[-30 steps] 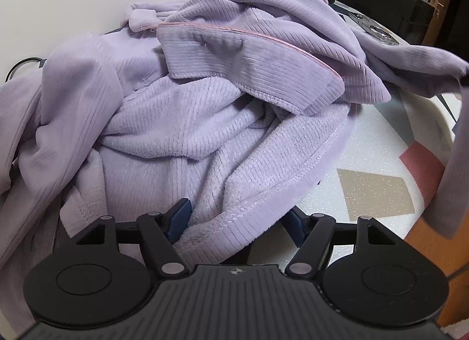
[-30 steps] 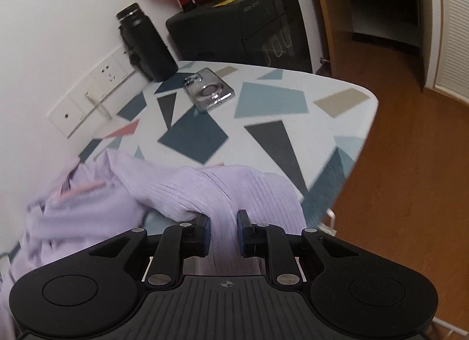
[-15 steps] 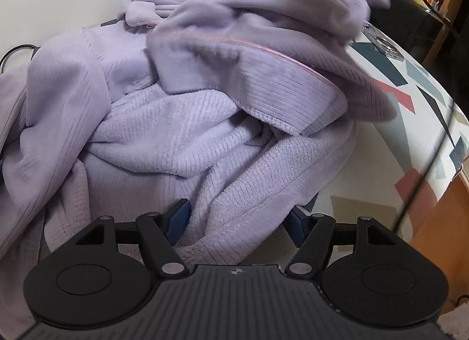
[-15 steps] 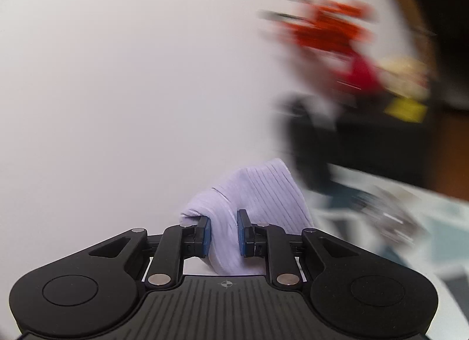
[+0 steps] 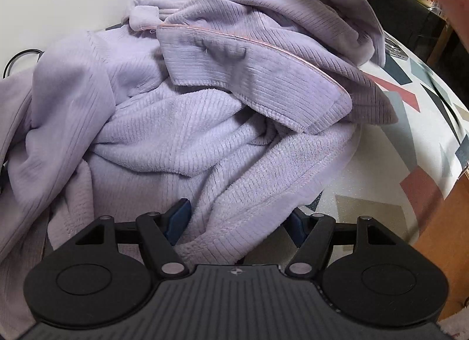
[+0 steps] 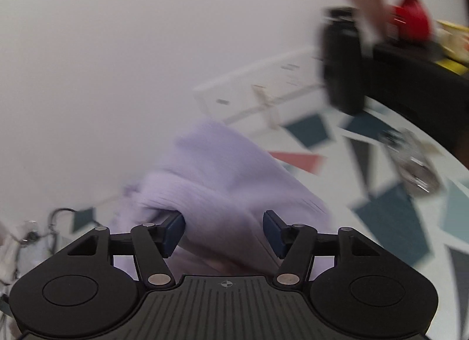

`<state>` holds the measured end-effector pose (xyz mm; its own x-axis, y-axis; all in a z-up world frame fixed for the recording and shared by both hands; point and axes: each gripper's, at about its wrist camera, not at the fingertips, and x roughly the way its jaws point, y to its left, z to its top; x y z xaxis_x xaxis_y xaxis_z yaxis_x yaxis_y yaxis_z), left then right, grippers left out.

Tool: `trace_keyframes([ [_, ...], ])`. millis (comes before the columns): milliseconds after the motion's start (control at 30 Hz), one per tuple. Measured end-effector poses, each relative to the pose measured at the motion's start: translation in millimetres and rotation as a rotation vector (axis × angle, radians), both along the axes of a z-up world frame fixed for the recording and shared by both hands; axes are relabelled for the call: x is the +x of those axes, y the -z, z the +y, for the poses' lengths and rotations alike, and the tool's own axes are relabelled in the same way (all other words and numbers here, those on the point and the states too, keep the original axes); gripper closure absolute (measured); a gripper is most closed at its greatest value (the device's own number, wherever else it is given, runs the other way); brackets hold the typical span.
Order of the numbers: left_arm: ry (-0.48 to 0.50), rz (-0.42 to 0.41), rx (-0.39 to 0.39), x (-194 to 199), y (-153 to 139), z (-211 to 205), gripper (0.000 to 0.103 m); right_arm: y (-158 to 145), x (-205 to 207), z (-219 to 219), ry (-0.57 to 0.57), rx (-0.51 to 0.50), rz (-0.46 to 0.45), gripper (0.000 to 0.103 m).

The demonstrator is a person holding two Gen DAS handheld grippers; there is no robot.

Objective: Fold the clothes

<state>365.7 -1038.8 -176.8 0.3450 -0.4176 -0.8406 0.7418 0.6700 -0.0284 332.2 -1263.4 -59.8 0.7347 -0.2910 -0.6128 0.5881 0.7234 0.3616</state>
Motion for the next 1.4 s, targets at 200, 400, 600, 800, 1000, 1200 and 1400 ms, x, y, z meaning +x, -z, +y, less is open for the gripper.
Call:
trace_keyframes([
  [200,0.006,0.002,0.005,1,0,0,0.034,39,-74,-12,0.143,0.086,0.110,0.048],
  [400,0.006,0.001,0.004,6,0,-1,0.034,47,-79,-20,0.233,0.125,0.073,0.039],
  [600,0.019,-0.002,-0.002,6,1,2,0.034,56,-19,-22,0.126,0.090,0.113,0.043],
  [800,0.038,-0.029,0.002,4,1,6,0.053,68,27,-52,0.214,0.205,0.100,0.089],
  [1000,0.032,-0.023,-0.011,2,-2,9,0.062,-11,95,-12,0.007,0.049,-0.139,0.090],
  [1200,0.034,-0.032,-0.014,2,-1,9,0.062,-31,141,61,-0.437,-0.141,-0.114,0.082],
  [1400,0.030,-0.038,-0.014,2,-2,12,0.068,2,124,34,-0.274,-0.070,0.044,0.044],
])
